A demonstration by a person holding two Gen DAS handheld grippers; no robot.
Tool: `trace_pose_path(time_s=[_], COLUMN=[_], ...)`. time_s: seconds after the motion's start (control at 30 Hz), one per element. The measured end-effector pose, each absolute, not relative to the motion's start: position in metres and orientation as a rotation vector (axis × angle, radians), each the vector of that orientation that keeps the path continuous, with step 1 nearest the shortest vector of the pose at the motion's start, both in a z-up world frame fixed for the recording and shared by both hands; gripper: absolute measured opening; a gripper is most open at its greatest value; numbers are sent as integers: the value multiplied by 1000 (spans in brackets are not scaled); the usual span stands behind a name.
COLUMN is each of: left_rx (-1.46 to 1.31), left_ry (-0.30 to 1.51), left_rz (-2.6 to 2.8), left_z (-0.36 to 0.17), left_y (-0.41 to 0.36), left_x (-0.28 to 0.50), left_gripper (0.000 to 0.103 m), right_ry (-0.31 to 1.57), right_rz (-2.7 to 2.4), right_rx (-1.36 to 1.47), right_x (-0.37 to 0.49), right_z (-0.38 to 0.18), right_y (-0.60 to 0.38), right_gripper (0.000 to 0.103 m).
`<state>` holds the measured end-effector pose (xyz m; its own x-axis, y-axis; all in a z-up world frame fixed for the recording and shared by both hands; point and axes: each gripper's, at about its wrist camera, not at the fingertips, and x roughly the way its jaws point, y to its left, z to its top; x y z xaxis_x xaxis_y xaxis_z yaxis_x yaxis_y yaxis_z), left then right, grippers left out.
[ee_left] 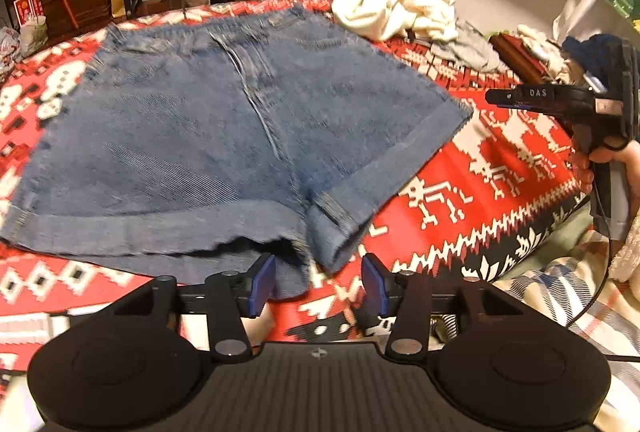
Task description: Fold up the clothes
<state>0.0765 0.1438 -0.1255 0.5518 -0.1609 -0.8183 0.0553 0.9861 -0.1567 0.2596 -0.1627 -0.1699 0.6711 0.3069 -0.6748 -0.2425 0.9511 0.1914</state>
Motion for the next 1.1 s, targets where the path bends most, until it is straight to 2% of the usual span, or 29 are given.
trace_pose_path(time_s=[0.27,0.4,0.43,0.5,0.53,0.67,0.8,0.83,0.87,0.93,1.1], left_rx=[-148,-161,-173,-218,-240,-294,-305,-312,-319,-277,-177], left_ry=[861,915,928,937,941,938,937,934,930,928,914], left_rz=[77,238,267,292,305,327,345,338,330,333,362], left_z=[-84,-107,-115,-129,-136,-160,-173,-174,-174,-170,-151], left_y=[245,302,314,330,338,349,352,352,352,345,331], left_x=[90,101,101,100,100,103,107,107,108,107,104], left_gripper=[47,43,40,29,28,28,34,32,18,7,6], right_ry=[750,781,783,785,786,795,809,814,818,822,824], right_rz=[496,543,548,557,557,554,549,548,547,547,538], right_rx=[-27,-83,-89,-99,-93,-77,-78,-80,-81,-89,-95], right_x=[233,227,226,224,224,226,229,230,230,231,232], right_z=[-158,-168,-168,-169,-168,-169,-172,-173,-173,-175,-177], right_y=[-114,-97,-96,-93,-93,-97,-98,-98,-98,-97,-98], right_gripper=[24,27,27,27,29,32,32,33,33,33,34])
